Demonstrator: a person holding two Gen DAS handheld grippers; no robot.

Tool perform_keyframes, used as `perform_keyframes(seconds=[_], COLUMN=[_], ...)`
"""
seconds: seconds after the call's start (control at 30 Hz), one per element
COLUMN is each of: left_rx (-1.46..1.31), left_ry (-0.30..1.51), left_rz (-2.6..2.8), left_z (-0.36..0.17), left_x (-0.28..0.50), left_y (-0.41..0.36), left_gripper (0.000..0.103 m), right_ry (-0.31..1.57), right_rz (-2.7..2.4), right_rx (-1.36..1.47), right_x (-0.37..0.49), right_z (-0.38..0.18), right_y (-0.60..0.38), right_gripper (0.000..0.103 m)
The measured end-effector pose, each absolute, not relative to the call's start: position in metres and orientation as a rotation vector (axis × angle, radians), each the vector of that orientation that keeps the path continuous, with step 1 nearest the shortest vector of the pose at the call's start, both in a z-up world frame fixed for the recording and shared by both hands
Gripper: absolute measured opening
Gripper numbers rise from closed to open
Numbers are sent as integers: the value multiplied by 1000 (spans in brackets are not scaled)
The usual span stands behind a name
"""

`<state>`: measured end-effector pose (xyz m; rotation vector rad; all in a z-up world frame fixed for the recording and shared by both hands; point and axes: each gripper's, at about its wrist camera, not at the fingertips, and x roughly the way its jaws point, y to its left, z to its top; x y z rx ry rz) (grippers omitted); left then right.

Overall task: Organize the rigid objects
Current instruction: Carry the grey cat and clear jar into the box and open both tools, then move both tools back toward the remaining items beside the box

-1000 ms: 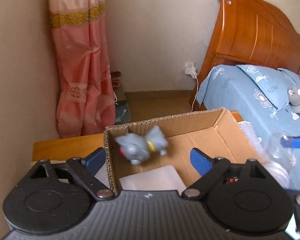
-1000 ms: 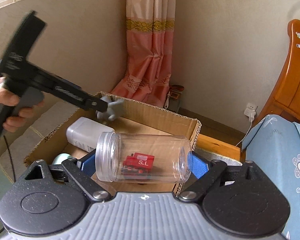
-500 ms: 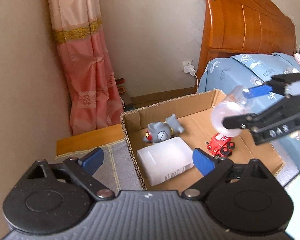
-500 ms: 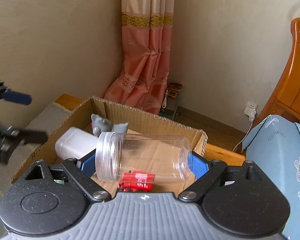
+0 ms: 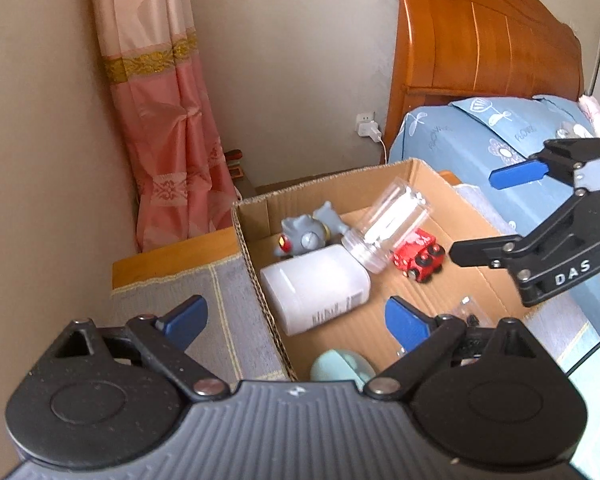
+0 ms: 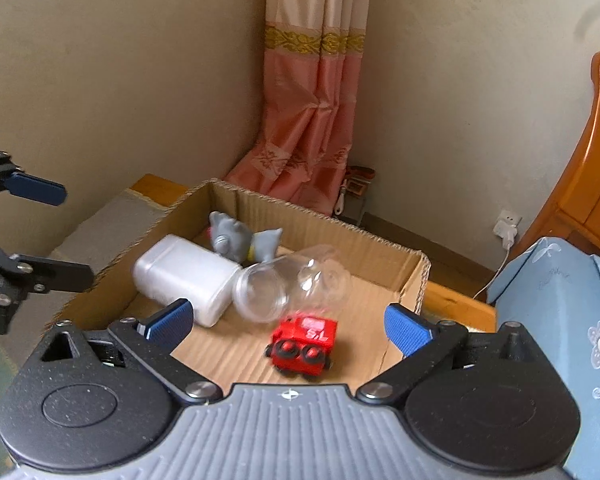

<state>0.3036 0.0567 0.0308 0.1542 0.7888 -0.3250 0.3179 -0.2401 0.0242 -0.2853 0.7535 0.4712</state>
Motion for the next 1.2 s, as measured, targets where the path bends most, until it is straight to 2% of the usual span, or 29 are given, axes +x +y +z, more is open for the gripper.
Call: perform_keyframes(seconds=[0.53, 0.9, 1.2], left_rx=[121, 88, 81], left_ry=[769, 819, 861], left_rz=[-314, -294, -305], left_z=[34, -5, -30], left_x=[229, 189, 180], left_y=[60, 67, 63], left_gripper=[96, 96, 96], right_ry=[699, 781, 869], right_rz=[525, 447, 333], right_rx=[-251, -151, -196], right_x=[213, 153, 133], right_z=[34, -34, -95], right_y=[-258, -291, -300], right_gripper=[103, 103, 103])
